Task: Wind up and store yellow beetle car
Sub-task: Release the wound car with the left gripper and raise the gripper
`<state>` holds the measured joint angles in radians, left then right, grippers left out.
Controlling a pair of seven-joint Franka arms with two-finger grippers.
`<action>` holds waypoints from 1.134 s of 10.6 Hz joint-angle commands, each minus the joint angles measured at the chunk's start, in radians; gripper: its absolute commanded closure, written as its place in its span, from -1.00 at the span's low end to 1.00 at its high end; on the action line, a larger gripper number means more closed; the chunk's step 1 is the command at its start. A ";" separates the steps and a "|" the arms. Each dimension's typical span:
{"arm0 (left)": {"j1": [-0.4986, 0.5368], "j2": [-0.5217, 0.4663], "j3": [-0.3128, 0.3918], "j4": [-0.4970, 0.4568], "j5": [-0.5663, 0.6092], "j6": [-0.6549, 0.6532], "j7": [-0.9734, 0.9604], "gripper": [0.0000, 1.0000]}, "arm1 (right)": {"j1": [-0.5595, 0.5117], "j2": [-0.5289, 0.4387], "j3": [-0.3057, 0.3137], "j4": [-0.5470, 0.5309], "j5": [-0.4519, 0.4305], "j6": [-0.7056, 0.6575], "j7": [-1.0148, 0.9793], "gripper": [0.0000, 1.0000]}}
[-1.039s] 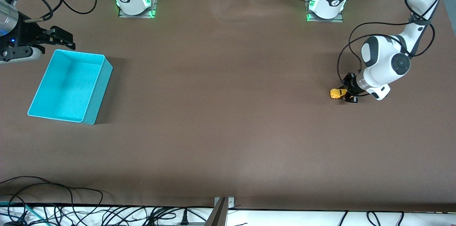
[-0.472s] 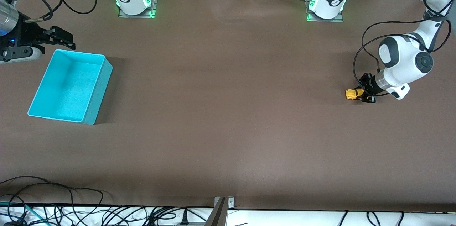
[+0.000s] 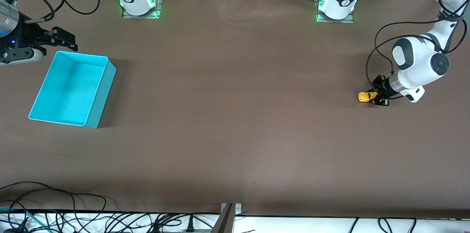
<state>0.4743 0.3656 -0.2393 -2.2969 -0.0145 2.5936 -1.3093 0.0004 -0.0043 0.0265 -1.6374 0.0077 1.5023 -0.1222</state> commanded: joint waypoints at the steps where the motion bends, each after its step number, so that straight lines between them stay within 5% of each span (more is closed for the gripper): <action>1: 0.021 0.041 -0.002 0.027 0.033 -0.001 0.018 1.00 | -0.007 0.006 0.000 0.017 0.020 -0.017 -0.016 -1.00; 2: 0.023 0.039 -0.002 0.027 0.033 -0.001 0.018 0.71 | -0.007 0.006 0.000 0.017 0.020 -0.017 -0.016 -1.00; 3: 0.021 0.036 -0.003 0.028 0.033 -0.001 0.019 -0.24 | -0.007 0.006 0.000 0.017 0.020 -0.017 -0.016 -1.00; 4: 0.021 0.032 -0.003 0.040 0.033 -0.001 0.013 -0.90 | -0.007 0.006 0.000 0.017 0.020 -0.017 -0.016 -1.00; 12: 0.021 -0.005 -0.011 0.048 0.033 -0.023 0.011 -0.94 | -0.007 0.006 0.000 0.017 0.020 -0.017 -0.016 -1.00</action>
<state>0.4840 0.3753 -0.2392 -2.2663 -0.0120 2.5952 -1.3074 0.0004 -0.0043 0.0265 -1.6373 0.0077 1.5023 -0.1223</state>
